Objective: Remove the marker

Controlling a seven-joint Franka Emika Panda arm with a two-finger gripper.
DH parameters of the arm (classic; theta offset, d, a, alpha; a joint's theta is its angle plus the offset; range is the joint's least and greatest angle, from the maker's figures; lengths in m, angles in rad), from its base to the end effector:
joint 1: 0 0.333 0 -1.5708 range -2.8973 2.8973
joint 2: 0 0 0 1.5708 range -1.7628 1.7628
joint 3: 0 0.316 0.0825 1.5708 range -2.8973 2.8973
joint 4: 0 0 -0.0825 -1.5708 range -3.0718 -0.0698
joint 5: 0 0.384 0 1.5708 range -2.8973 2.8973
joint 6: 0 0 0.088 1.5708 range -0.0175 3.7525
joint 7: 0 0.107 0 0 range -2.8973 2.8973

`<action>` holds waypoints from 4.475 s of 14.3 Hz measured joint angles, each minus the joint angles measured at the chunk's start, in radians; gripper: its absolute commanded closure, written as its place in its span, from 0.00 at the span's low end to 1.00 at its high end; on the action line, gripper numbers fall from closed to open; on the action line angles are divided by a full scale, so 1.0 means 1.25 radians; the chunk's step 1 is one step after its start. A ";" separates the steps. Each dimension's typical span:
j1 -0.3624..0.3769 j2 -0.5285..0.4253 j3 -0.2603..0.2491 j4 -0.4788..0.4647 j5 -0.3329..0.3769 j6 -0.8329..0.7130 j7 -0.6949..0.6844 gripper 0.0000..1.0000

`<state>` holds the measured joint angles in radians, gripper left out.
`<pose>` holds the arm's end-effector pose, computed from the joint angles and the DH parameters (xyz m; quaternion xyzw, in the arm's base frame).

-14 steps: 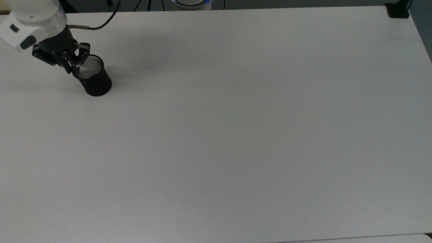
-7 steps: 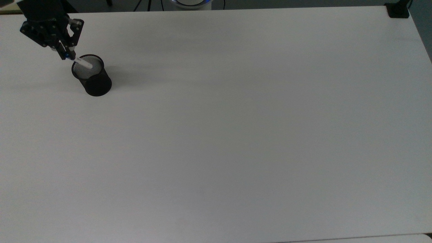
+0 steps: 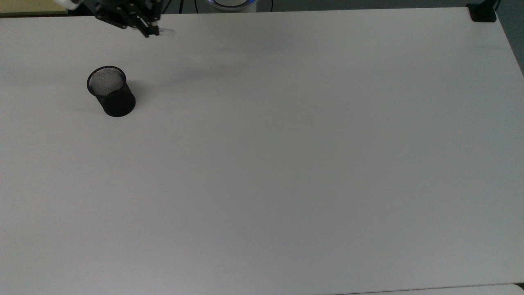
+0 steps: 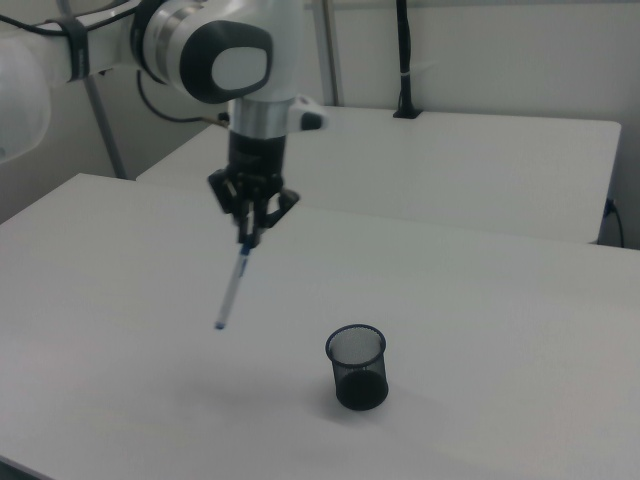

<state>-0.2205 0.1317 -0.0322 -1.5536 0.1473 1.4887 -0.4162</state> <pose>0.5658 -0.1277 0.5526 -0.9894 -0.0798 0.0690 0.0996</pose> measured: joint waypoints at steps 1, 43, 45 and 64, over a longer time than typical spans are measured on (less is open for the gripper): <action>0.027 0.011 0.001 -0.007 -0.017 -0.014 0.009 1.00; 0.019 -0.102 -0.015 -0.041 -0.150 0.044 0.166 0.00; 0.022 -0.097 -0.014 -0.042 -0.150 0.044 0.168 0.00; 0.075 -0.042 -0.001 -0.033 -0.149 0.091 0.285 0.00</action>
<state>-0.1265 0.0788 -0.0337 -1.5954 -0.0386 1.6027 -0.0601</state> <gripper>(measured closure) 0.000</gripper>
